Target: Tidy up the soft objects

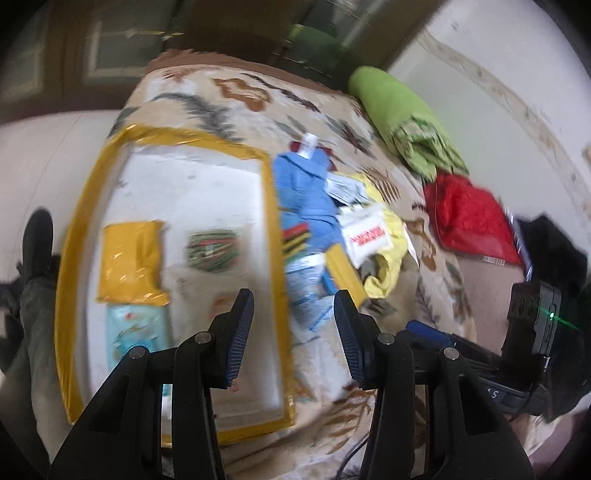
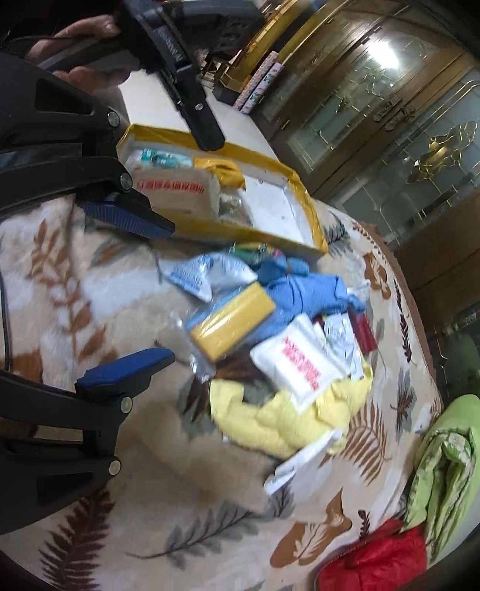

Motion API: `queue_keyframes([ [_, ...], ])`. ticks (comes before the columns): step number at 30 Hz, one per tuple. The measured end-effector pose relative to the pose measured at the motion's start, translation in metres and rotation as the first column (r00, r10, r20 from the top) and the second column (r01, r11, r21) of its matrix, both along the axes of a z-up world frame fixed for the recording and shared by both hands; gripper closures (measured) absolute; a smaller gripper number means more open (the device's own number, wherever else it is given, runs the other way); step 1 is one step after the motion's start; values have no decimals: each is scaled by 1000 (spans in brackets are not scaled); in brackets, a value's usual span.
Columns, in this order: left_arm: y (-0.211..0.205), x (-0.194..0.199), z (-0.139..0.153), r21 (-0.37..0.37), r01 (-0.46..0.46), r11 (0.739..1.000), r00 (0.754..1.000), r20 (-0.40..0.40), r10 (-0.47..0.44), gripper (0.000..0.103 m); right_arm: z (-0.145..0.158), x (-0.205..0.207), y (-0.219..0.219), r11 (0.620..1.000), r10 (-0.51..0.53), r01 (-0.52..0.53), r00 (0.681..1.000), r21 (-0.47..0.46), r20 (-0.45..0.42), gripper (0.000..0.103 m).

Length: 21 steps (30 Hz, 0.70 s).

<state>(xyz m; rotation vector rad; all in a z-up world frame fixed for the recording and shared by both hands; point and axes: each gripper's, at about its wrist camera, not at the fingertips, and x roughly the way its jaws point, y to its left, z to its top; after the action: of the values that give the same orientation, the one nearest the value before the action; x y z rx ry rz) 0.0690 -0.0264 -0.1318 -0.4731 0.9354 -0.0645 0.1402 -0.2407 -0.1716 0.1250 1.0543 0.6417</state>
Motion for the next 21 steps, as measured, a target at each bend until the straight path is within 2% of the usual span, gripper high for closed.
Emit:
queue_keyframes([
  [5,-34,32,-2,148,88,985,996,-37,-83,58,-12,7,-7,1000,-13,13,1000,6,-24,41],
  [7,-40,43,-9,185,109,977,994,-51,-101,58,-16,12,-8,1000,-13,14,999,6,-32,41],
  [14,-49,76,-24,272,154,950,988,-61,-143,58,-27,31,-3,1000,-6,6,999,4,-43,41],
  [19,-54,98,-36,326,190,926,981,-108,-163,58,-32,49,-1,1000,-14,14,999,6,-51,41],
  [21,-57,104,-41,353,206,912,977,-133,-169,64,-33,54,2,1000,-11,11,999,2,-50,41],
])
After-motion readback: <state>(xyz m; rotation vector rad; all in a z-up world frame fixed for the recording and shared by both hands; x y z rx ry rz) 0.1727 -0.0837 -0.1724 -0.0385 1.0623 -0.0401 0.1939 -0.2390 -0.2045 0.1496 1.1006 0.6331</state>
